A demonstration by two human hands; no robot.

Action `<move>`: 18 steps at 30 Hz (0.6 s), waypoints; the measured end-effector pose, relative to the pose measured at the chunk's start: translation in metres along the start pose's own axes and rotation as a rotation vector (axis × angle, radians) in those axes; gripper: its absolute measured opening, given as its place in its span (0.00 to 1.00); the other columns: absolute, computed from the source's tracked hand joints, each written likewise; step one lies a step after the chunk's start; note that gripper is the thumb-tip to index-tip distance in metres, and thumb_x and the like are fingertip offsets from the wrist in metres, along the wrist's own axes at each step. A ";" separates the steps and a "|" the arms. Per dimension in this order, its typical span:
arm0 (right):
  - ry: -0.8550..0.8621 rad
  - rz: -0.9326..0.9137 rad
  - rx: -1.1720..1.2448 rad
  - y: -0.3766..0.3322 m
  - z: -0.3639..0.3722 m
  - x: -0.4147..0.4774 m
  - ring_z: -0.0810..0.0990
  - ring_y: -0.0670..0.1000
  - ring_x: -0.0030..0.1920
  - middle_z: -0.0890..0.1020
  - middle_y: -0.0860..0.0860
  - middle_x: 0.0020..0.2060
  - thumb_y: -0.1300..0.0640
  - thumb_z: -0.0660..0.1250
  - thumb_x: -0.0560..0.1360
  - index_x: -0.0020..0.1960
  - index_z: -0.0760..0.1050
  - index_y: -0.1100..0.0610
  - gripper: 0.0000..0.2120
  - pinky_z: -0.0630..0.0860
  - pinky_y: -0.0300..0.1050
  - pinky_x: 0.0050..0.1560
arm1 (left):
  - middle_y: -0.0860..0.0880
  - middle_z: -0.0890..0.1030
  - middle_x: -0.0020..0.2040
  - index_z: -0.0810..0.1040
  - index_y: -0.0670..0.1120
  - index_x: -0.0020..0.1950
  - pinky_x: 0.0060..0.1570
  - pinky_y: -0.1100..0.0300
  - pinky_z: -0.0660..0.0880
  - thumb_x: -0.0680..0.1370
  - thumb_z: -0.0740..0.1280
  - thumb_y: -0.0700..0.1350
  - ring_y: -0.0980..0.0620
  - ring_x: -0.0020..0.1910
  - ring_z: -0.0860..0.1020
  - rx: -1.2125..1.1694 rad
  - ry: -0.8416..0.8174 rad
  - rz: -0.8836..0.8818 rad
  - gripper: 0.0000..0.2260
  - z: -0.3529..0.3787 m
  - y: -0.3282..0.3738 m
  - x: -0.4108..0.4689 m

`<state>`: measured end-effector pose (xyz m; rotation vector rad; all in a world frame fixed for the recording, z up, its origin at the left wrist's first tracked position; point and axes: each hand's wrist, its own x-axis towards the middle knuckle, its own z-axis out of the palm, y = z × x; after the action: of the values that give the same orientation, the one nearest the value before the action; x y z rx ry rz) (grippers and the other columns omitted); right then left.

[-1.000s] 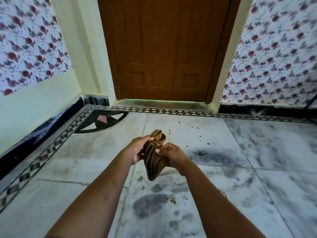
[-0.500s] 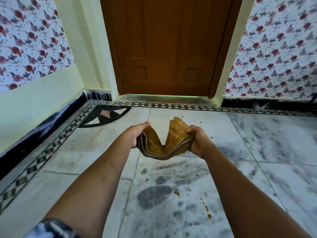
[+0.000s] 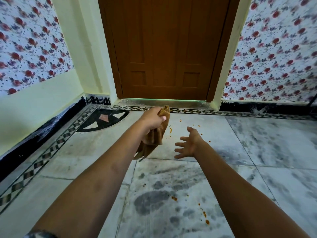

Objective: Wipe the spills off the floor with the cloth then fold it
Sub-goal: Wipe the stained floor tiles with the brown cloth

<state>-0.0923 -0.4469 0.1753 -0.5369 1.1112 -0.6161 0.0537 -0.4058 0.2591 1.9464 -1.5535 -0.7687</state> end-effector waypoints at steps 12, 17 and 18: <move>-0.186 -0.141 0.499 0.018 0.021 0.018 0.72 0.67 0.62 0.73 0.61 0.65 0.26 0.52 0.67 0.68 0.68 0.57 0.42 0.69 0.70 0.59 | 0.48 0.77 0.55 0.67 0.48 0.71 0.46 0.60 0.77 0.79 0.63 0.41 0.52 0.49 0.77 -0.474 -0.316 0.067 0.20 -0.007 0.020 -0.011; -0.210 -0.204 0.504 0.017 0.026 0.017 0.72 0.65 0.63 0.73 0.60 0.65 0.26 0.54 0.66 0.68 0.69 0.53 0.41 0.65 0.68 0.64 | 0.49 0.80 0.49 0.74 0.49 0.59 0.44 0.63 0.78 0.80 0.62 0.41 0.53 0.47 0.80 -0.531 -0.390 0.083 0.09 -0.014 0.025 -0.013; -0.222 -0.222 0.499 0.017 0.026 0.017 0.72 0.65 0.63 0.73 0.59 0.65 0.26 0.54 0.66 0.68 0.69 0.53 0.41 0.65 0.68 0.64 | 0.49 0.80 0.49 0.74 0.50 0.57 0.45 0.61 0.78 0.80 0.62 0.42 0.52 0.47 0.80 -0.522 -0.401 0.077 0.08 -0.014 0.024 -0.013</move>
<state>-0.0597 -0.4443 0.1614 -0.2860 0.6570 -0.9674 0.0452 -0.3973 0.2875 1.3991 -1.4372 -1.4311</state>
